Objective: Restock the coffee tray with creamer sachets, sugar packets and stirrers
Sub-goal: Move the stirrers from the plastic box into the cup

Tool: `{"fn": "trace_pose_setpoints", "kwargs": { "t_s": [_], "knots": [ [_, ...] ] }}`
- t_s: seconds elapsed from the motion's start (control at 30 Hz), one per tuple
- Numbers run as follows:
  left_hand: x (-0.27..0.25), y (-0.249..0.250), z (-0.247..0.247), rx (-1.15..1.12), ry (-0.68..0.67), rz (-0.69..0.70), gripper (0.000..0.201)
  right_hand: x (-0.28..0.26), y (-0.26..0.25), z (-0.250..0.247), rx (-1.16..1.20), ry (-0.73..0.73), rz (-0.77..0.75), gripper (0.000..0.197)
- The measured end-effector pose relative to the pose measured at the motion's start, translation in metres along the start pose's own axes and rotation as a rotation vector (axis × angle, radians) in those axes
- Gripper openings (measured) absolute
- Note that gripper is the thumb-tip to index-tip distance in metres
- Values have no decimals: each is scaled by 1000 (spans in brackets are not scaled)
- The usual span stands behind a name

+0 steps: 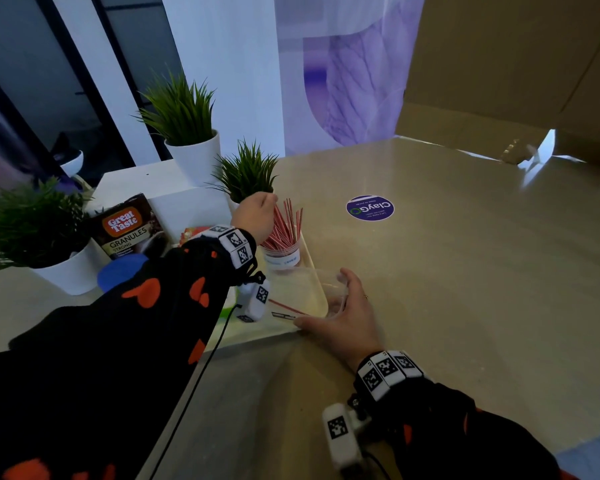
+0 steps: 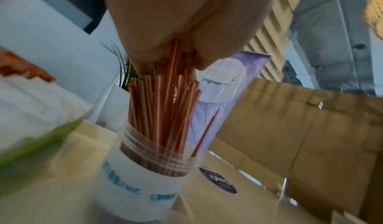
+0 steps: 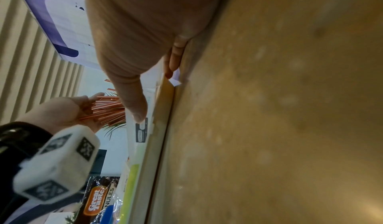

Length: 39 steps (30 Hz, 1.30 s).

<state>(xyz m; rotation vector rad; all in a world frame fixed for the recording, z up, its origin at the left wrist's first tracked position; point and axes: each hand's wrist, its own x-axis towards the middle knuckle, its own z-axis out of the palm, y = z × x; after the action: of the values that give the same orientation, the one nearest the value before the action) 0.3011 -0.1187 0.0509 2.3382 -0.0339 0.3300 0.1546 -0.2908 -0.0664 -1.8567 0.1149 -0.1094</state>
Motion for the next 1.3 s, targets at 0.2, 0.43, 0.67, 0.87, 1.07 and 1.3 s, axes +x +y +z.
{"fn": "trace_pose_setpoints", "kwargs": {
  "t_s": [0.2,0.43,0.67,0.87,1.07,1.3],
  "knots": [
    [1,-2,1,395,-347,2,63,-1,-2,0,22,-20,8,131],
    [-26,4,-7,282,-21,151,61,-1,-4,-2,28,-31,5,129],
    [-57,1,-9,306,-212,660,10,-1,-2,0,22,-19,0,131],
    [-74,-1,2,514,-720,434,19,-2,-3,0,7,-23,14,132],
    [-83,-9,8,606,-759,322,20,-2,-4,0,-16,-21,-4,134],
    [-84,-15,12,666,-781,368,8,-3,-5,-1,17,-22,-12,138]
  ]
}}
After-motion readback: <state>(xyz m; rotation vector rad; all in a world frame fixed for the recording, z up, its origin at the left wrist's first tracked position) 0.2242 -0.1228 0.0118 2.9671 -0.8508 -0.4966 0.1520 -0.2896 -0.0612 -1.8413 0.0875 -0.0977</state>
